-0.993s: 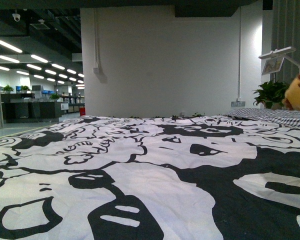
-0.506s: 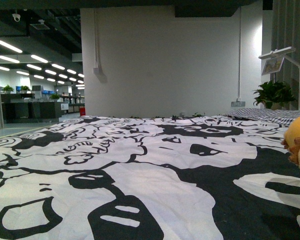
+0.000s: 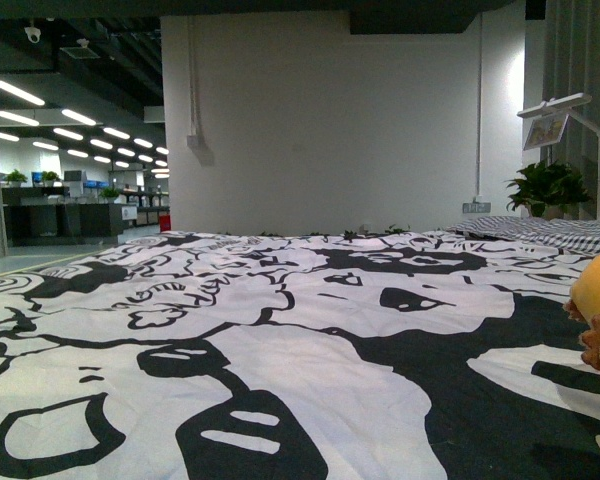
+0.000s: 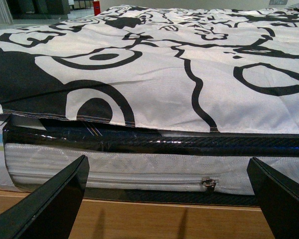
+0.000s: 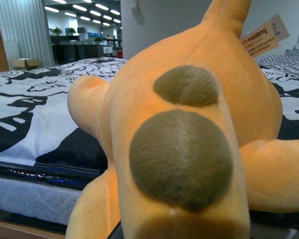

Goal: Put away toys

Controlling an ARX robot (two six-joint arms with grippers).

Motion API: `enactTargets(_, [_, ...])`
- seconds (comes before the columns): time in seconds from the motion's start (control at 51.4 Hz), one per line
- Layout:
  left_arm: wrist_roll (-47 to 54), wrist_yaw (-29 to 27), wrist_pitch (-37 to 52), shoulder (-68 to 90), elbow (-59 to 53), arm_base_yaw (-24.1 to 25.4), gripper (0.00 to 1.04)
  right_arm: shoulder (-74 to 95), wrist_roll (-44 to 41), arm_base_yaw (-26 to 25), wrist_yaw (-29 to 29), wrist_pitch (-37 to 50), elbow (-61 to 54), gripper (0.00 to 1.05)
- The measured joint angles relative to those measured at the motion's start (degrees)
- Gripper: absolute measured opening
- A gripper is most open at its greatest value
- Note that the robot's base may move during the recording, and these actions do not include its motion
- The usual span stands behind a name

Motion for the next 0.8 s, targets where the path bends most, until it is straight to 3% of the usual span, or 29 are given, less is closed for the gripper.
enactTargets(0.798, [0.00, 0.02, 0.00, 0.02, 0.00, 0.07, 0.98, -0.11, 0.04, 0.24, 0.31, -0.20, 0.00, 0.08])
